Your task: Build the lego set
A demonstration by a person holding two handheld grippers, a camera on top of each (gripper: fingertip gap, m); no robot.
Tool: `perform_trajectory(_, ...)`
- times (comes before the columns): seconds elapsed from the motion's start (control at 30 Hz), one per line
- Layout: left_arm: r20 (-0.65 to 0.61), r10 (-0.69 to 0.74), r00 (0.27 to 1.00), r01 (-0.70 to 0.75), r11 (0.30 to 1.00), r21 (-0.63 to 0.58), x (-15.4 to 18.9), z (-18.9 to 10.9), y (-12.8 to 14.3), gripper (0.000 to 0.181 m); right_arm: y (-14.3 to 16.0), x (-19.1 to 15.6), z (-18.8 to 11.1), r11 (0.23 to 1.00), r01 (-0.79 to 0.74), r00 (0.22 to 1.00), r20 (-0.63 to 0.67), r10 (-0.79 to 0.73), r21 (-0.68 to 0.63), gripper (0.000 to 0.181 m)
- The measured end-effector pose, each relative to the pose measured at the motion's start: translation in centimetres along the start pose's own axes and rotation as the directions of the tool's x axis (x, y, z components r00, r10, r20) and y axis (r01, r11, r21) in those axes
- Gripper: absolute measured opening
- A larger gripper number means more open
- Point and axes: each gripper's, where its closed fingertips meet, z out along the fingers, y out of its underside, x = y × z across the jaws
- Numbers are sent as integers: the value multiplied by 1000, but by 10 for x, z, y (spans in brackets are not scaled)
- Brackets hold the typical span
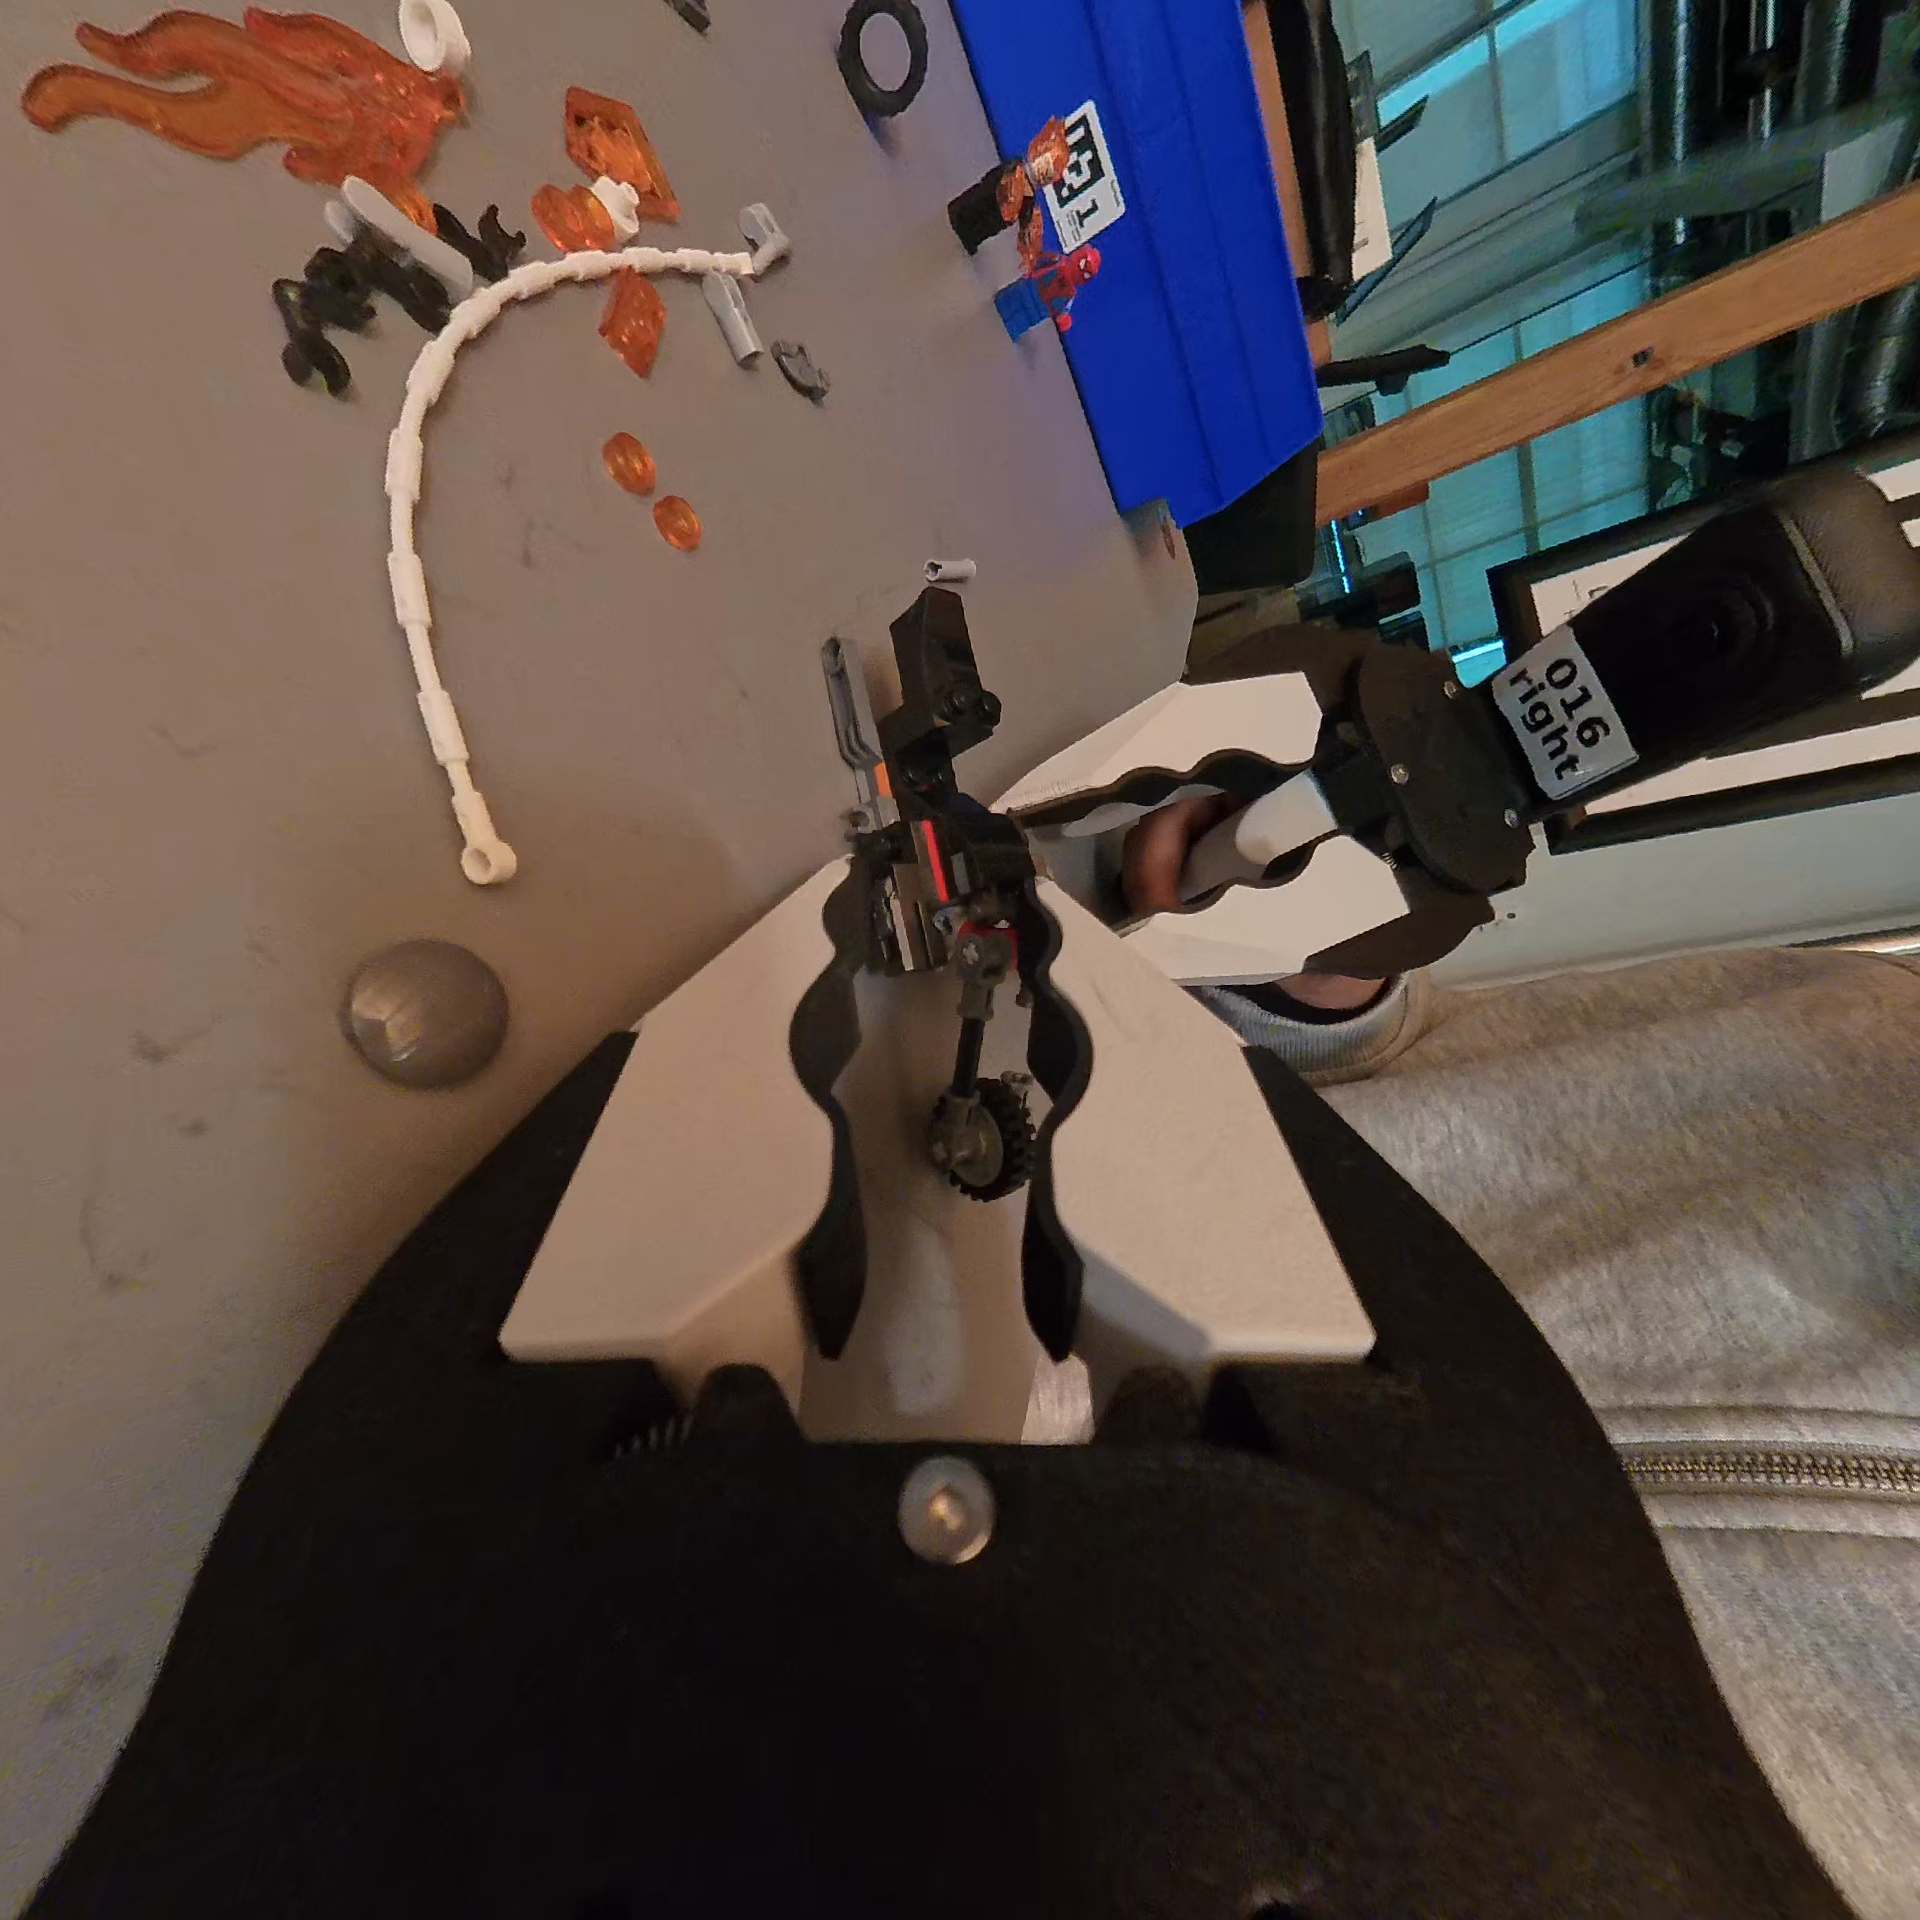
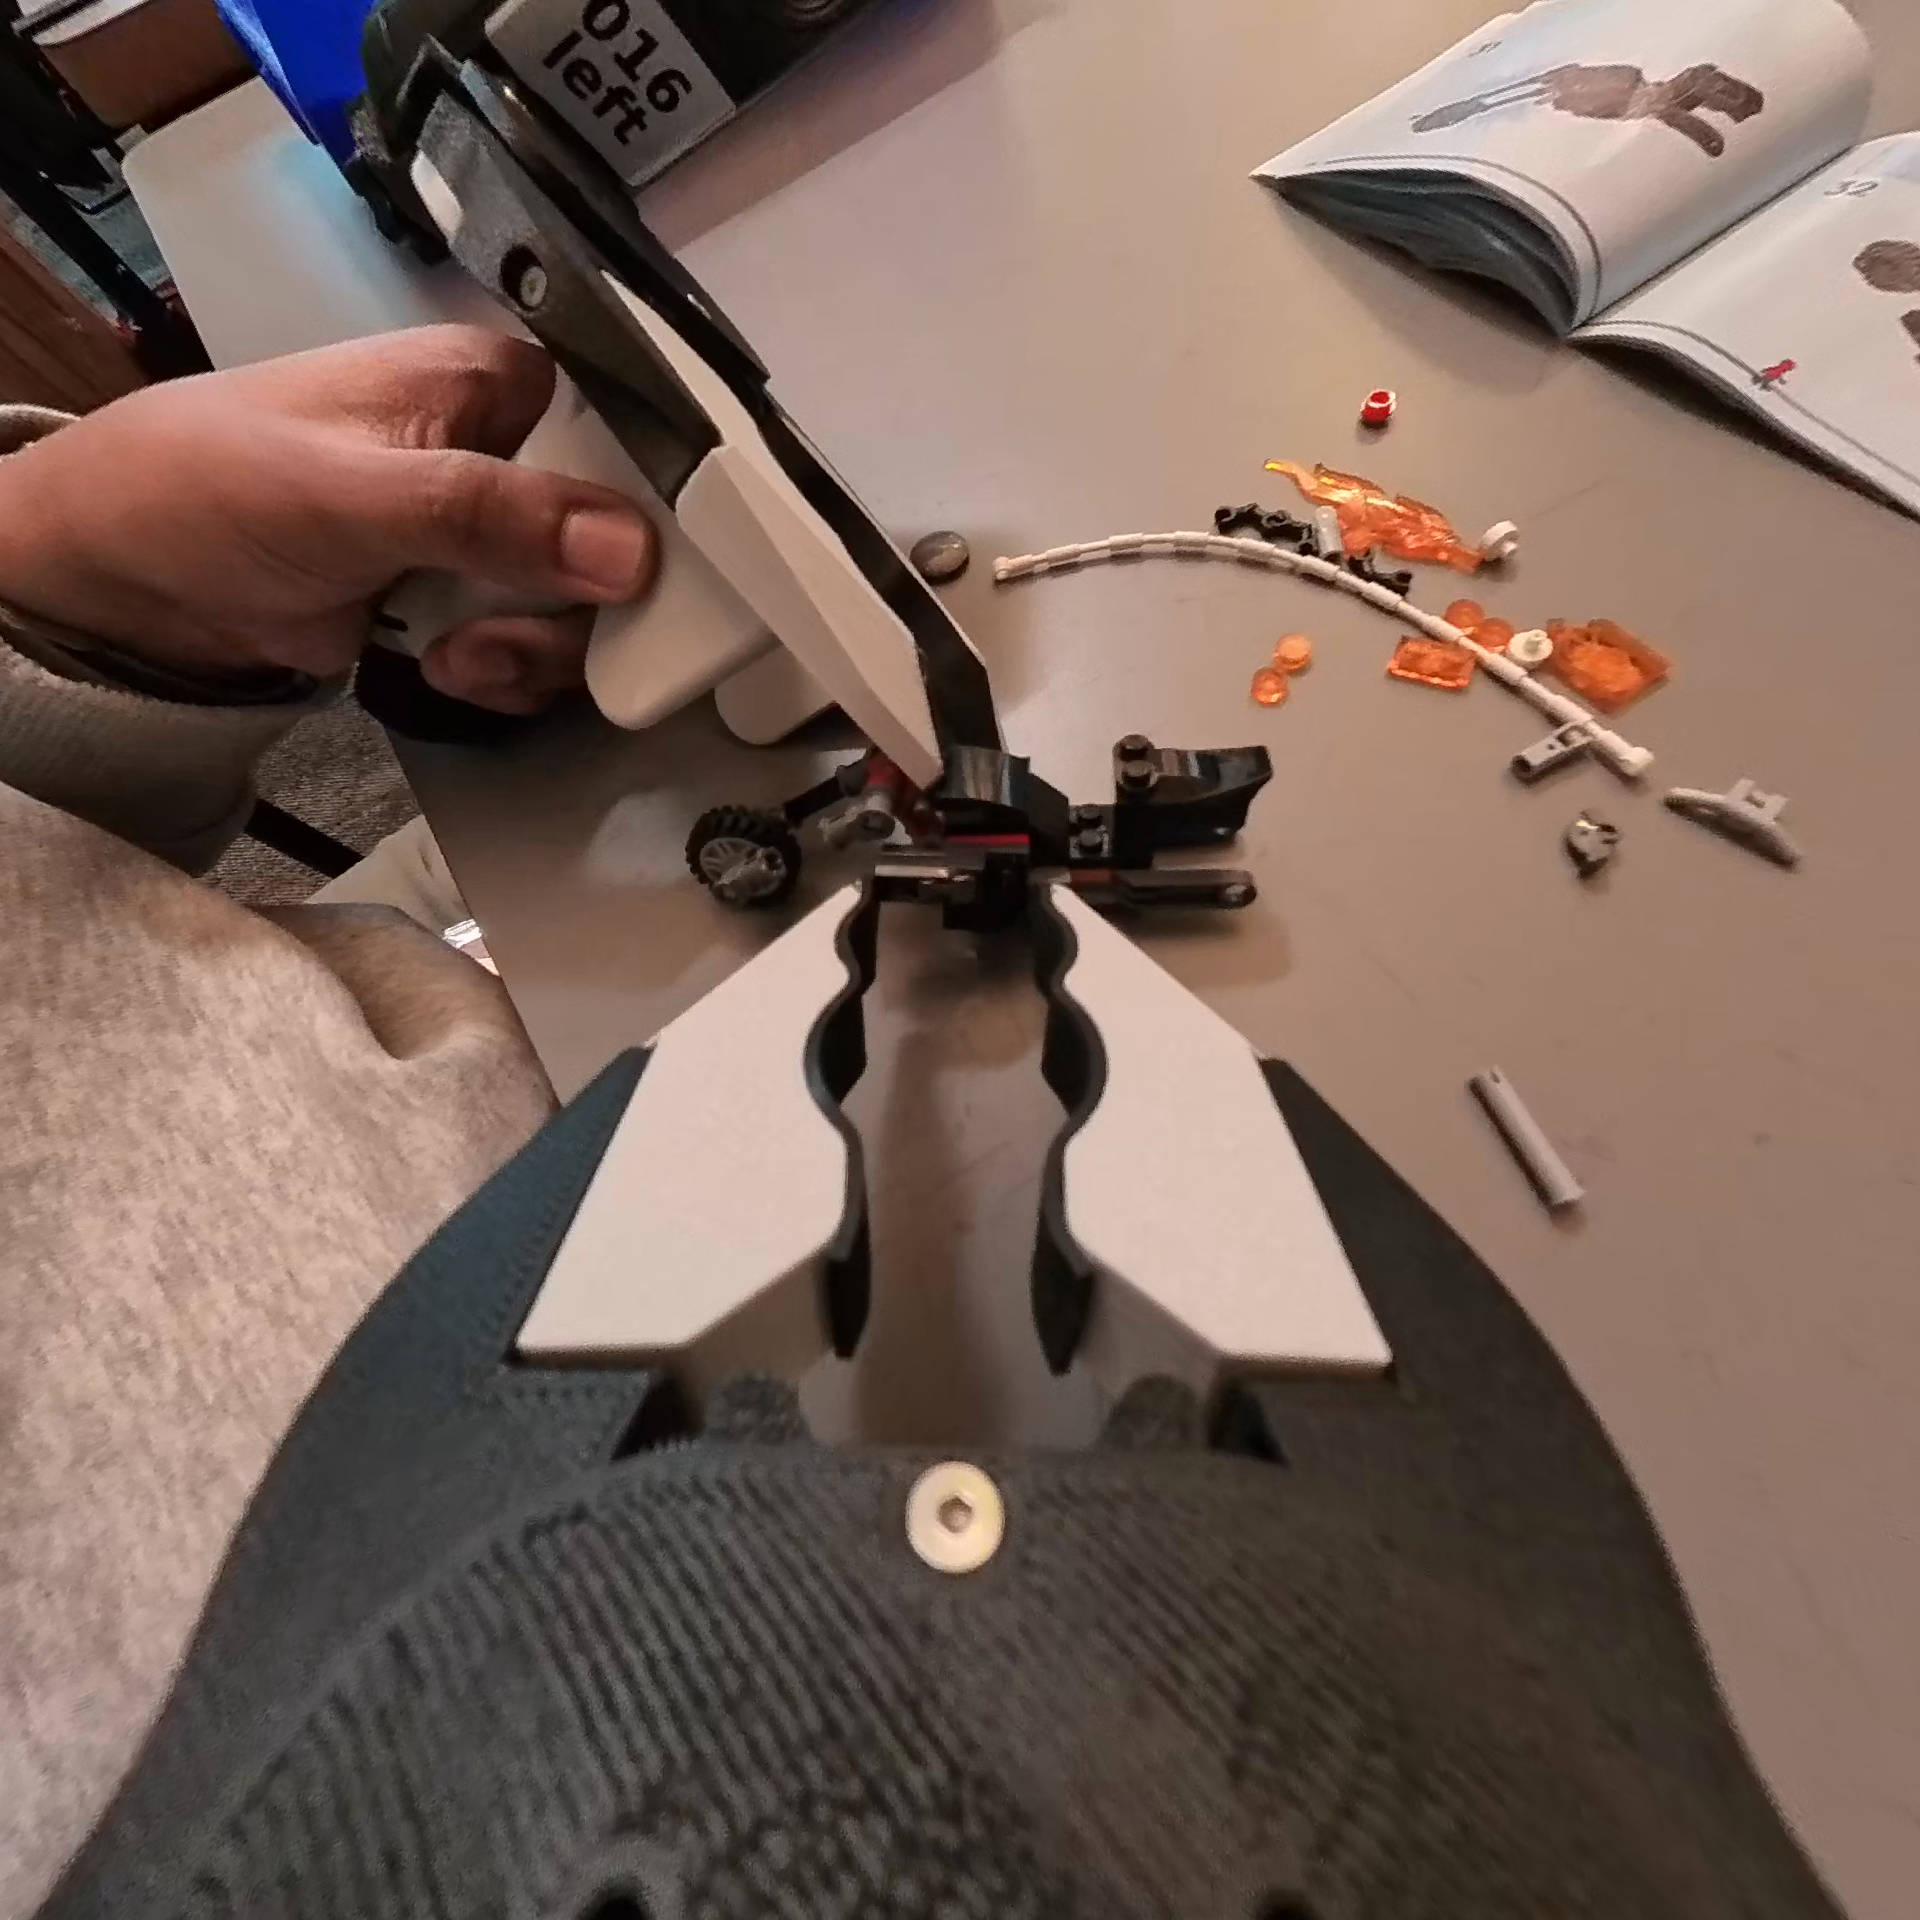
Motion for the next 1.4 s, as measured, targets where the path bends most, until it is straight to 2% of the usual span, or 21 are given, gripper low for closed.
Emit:
perform_trajectory(0.9, 20, 27, 999, -27, 1000, -7, 0, 1, 2, 28, 3, 2, 1, 993, 99, 995, -14, -100, -57, 25)
perform_trajectory(1.4, 20, 74, 997, -73, 997, -33, 0, 2, 2, 28, 5, 4, 1, 951, 268, 961, 111, -253, -152, 25)
